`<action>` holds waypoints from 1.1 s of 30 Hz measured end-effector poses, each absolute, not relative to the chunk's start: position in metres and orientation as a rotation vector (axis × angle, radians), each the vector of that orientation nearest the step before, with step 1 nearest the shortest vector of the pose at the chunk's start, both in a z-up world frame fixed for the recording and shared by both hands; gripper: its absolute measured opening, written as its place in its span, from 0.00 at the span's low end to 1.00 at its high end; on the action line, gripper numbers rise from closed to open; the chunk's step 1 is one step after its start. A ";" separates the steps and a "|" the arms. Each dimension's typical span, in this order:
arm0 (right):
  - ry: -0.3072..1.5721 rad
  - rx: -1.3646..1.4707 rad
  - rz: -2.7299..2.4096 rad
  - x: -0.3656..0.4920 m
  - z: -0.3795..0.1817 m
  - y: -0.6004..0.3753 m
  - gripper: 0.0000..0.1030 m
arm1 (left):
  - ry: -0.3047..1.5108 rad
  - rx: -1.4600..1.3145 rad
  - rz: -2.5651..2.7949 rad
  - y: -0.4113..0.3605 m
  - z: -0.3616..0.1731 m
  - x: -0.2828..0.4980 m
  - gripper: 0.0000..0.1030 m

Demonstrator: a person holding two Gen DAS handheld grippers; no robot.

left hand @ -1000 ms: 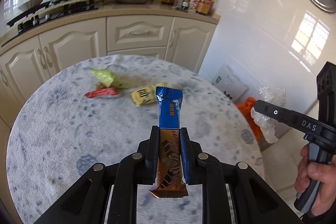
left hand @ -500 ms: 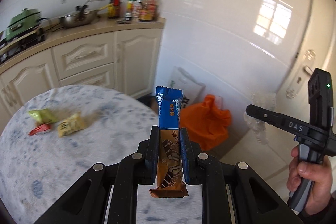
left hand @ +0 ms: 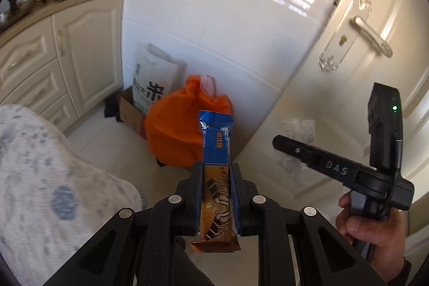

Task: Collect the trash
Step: 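Carry the plastic wrap and chocolate bar with both tools to the bin, then open both tools to drop the wrap and bar into the bin, then return both tools to the table over the remaining wrappers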

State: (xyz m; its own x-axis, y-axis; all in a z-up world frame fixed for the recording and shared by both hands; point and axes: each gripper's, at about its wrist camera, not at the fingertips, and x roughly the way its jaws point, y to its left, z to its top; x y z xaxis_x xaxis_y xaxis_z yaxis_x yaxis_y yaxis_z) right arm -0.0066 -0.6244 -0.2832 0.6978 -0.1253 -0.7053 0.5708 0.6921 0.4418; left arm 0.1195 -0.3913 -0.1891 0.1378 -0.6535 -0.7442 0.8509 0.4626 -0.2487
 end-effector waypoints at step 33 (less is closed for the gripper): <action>0.797 0.921 -0.609 -0.026 -0.372 -0.665 1.00 | 0.885 0.404 -0.909 -0.499 -0.237 0.122 0.99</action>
